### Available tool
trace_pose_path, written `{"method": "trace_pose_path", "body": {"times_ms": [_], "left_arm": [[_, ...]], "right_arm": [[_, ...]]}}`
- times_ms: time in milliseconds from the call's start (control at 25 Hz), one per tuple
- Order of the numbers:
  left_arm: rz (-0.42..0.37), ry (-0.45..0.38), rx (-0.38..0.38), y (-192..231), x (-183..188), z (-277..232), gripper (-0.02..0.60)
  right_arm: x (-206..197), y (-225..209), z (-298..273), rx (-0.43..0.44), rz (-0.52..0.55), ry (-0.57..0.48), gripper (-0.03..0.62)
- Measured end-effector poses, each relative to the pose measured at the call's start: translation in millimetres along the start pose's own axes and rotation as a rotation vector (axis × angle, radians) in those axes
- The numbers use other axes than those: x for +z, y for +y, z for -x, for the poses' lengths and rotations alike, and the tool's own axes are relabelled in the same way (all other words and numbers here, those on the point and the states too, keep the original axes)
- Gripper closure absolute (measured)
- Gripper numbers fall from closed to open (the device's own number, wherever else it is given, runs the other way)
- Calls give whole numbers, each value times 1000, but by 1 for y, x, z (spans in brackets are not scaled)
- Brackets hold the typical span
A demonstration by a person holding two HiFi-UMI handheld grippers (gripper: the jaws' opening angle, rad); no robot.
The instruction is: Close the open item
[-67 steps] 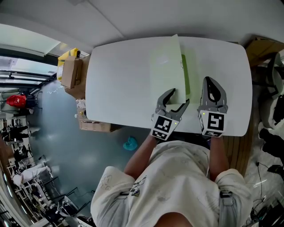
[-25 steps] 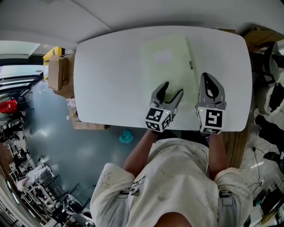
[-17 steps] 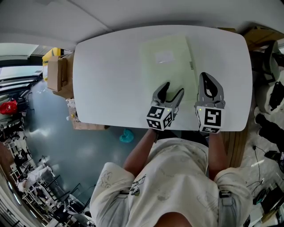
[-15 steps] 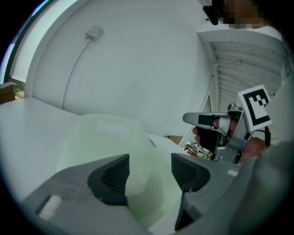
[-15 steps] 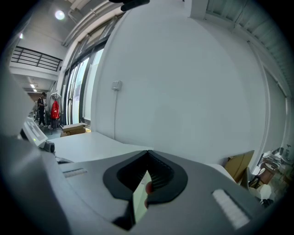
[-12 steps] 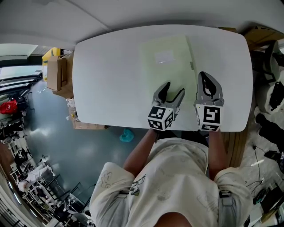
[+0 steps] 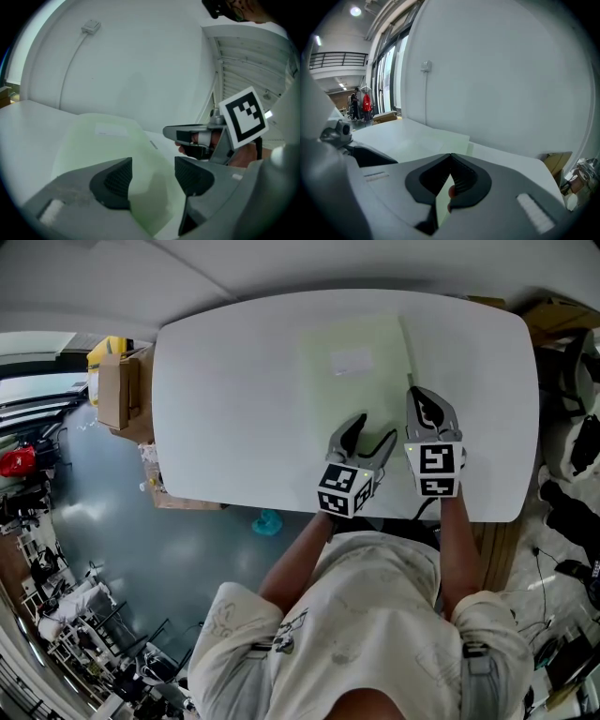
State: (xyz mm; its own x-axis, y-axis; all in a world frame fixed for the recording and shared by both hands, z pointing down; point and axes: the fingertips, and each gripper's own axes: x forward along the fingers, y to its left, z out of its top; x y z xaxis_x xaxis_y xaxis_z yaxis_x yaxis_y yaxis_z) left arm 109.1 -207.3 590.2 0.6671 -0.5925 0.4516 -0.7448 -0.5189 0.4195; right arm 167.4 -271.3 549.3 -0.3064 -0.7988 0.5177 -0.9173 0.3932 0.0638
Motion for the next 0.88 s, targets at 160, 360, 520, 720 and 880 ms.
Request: {"method": "trace_pose_path", "body": {"times_ms": [160, 360, 520, 720, 880], "left_arm": [[-22, 16, -31, -4, -1, -3, 287], [-65, 32, -20, -6, -4, -6, 295], [-71, 38, -20, -6, -4, -5, 296], [-109, 29, -18, -7, -6, -4, 298], [-72, 4, 3, -4, 2, 0, 298]], "right_arm": [[-16, 4, -23, 42, 17, 71, 592], [-36, 6, -44, 79, 47, 167, 592], [-45, 4, -50, 81, 44, 202, 592], [-56, 4, -52, 95, 68, 250, 592], [-58, 4, -53, 85, 90, 273, 591]]}}
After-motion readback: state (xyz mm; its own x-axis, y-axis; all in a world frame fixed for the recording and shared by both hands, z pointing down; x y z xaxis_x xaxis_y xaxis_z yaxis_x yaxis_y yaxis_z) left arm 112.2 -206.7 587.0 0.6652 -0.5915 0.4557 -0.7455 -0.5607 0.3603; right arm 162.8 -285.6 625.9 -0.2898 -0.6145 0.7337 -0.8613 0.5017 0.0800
